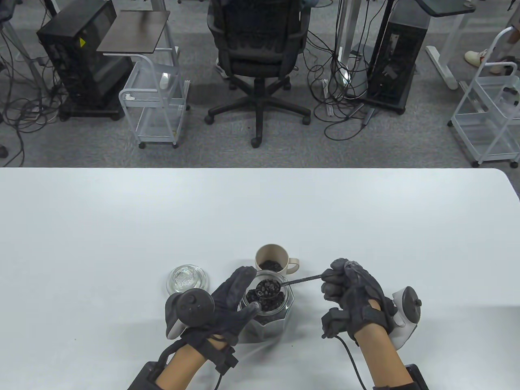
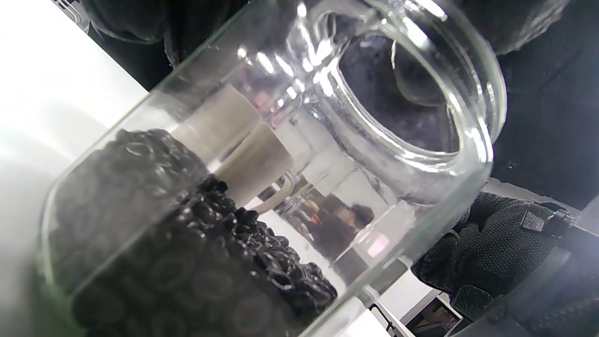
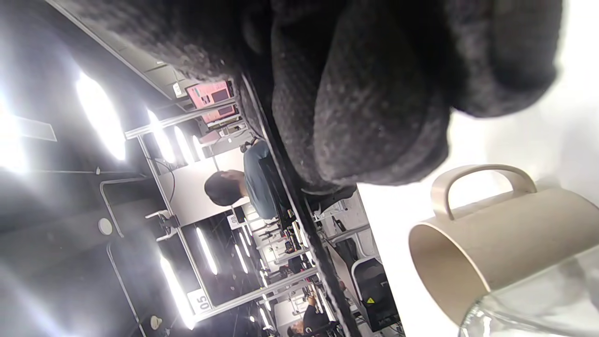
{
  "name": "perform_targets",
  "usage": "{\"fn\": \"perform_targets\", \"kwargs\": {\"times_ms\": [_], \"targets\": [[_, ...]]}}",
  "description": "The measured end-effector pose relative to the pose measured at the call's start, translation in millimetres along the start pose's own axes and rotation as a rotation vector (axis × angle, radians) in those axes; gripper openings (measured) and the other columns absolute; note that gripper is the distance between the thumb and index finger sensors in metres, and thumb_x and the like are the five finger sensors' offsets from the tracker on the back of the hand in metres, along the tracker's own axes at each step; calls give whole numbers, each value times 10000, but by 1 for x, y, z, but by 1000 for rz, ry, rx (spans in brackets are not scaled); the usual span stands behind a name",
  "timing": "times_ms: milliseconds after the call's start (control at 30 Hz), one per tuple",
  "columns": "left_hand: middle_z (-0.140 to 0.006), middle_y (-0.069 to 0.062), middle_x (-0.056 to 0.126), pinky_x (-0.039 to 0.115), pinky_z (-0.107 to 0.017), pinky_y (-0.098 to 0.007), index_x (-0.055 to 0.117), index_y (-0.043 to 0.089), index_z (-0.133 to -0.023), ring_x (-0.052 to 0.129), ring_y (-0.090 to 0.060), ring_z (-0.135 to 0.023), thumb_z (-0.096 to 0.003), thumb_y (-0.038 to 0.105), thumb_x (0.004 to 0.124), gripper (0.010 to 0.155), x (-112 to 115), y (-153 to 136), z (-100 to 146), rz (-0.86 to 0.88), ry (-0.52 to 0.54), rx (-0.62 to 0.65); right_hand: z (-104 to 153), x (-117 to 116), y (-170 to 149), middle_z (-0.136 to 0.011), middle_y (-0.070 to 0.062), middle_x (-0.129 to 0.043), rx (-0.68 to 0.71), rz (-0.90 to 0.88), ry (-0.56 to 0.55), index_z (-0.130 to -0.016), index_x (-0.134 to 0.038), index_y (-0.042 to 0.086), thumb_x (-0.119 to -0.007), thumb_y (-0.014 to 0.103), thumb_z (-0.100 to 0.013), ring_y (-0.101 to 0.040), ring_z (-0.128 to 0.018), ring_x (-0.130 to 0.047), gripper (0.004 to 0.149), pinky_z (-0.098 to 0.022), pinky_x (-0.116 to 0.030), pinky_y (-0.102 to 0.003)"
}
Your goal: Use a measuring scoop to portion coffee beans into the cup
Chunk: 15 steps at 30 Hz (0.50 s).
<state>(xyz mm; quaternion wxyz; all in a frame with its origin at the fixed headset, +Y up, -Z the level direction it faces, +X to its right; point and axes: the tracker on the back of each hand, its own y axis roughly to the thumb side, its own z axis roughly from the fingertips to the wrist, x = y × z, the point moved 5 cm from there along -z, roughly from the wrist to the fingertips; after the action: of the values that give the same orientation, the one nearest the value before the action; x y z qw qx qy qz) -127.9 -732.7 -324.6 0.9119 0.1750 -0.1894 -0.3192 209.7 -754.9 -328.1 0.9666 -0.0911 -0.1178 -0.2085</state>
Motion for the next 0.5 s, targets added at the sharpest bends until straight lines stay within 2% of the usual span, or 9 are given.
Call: {"fn": "perform_targets", "kwargs": {"times_ms": [233, 500], "targets": [[-1185, -167, 448, 530, -683, -678, 386, 243, -1136, 653, -522, -1015, -468, 721, 606, 851, 0, 0, 0, 1, -1, 1, 1, 5, 3, -625, -242, -941, 26, -85, -37, -821, -810, 51, -746, 336, -541, -385, -391, -1045, 405, -340, -839, -507], [-1184, -170, 449, 529, -682, -679, 384, 241, -1137, 652, -524, -1015, -468, 720, 607, 852, 0, 0, 0, 1, -1, 1, 0, 5, 4, -739, -256, -881, 59, -112, -39, -889, -739, 49, -717, 320, -550, -430, -541, -1012, 435, -437, -811, -532]]}}
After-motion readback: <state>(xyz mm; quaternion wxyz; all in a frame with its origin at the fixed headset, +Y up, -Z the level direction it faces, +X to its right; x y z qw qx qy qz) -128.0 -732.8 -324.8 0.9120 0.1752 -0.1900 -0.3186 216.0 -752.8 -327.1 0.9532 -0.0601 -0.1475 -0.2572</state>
